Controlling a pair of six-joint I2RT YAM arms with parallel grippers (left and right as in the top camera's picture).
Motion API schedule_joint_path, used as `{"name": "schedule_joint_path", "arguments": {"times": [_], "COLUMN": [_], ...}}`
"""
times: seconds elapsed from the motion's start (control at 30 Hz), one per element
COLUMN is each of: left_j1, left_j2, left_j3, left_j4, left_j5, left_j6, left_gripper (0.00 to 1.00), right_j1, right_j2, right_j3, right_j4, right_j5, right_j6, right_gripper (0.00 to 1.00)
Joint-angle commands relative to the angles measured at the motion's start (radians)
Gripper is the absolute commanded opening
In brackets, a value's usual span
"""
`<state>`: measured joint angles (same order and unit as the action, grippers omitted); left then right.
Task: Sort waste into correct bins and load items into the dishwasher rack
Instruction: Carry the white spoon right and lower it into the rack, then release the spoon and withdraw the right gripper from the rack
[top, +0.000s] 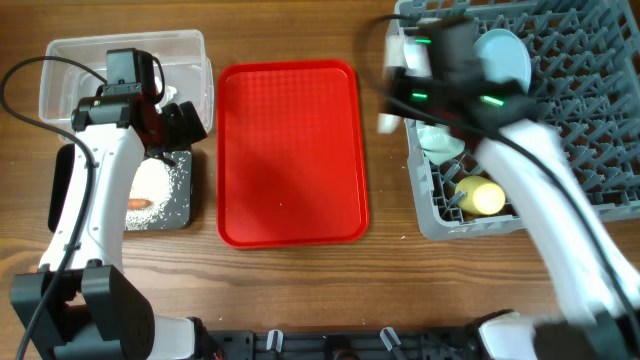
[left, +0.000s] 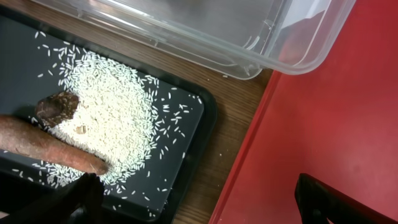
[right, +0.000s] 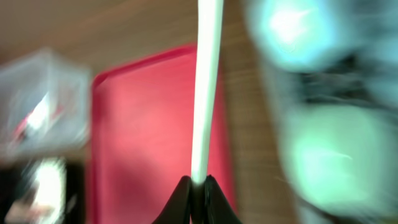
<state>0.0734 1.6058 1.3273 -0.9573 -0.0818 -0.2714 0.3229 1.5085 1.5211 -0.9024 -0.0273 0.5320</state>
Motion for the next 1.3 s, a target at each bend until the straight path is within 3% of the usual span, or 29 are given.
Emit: {"name": "schedule_joint_path", "arguments": {"times": [0.0, 0.17, 0.27, 0.33, 0.5, 0.73, 0.77, 0.87, 0.97, 1.2, 1.27], "left_j1": [0.005, 0.005, 0.005, 0.005, 0.005, 0.005, 0.005, 0.005, 0.005, 0.005, 0.005], "left_j2": [-0.022, -0.022, -0.022, -0.022, -0.022, -0.022, -0.022, -0.022, -0.022, -0.022, -0.022], "left_j3": [0.018, 0.018, 0.018, 0.018, 0.018, 0.018, 0.018, 0.018, 0.018, 0.018, 0.018], "left_j4": [0.003, 0.003, 0.003, 0.003, 0.003, 0.003, 0.003, 0.003, 0.003, 0.003, 0.003], "left_j5": [-0.010, -0.010, -0.010, -0.010, -0.010, -0.010, -0.010, -0.010, -0.010, -0.010, -0.010], "left_j6": [0.001, 0.002, 0.001, 0.002, 0.002, 0.001, 0.001, 0.002, 0.002, 0.001, 0.001], "left_gripper": [1.00, 1.00, 1.00, 1.00, 1.00, 1.00, 1.00, 1.00, 1.00, 1.00, 1.00], "right_j1": [-0.056, -0.113, -0.133, -0.147, -0.198, -0.300, -0.309, -0.322, -0.322, -0.322, -0.322], "right_j2": [-0.087, -0.109, -0.104, -0.103, -0.100, -0.085, -0.081, -0.068, -0.055, -0.060, -0.072], "right_j3": [-0.026, -0.108, -0.196, -0.261, -0.401, -0.467, -0.468, -0.468, -0.468, -0.462, -0.455], "right_j4": [-0.175, -0.405, -0.359, -0.266, 0.012, 0.115, 0.125, 0.171, 0.255, 0.299, 0.298], "right_j5": [0.462, 0.637, 0.635, 0.635, 0.595, 0.534, 0.524, 0.483, 0.444, 0.380, 0.327], "right_j6": [0.298, 0.874, 0.987, 0.968, 0.758, 0.744, 0.730, 0.654, 0.510, 0.356, 0.277], "right_gripper": [0.04, 0.04, 0.04, 0.04, 0.04, 0.06, 0.09, 0.33, 0.40, 0.42, 0.31]}}
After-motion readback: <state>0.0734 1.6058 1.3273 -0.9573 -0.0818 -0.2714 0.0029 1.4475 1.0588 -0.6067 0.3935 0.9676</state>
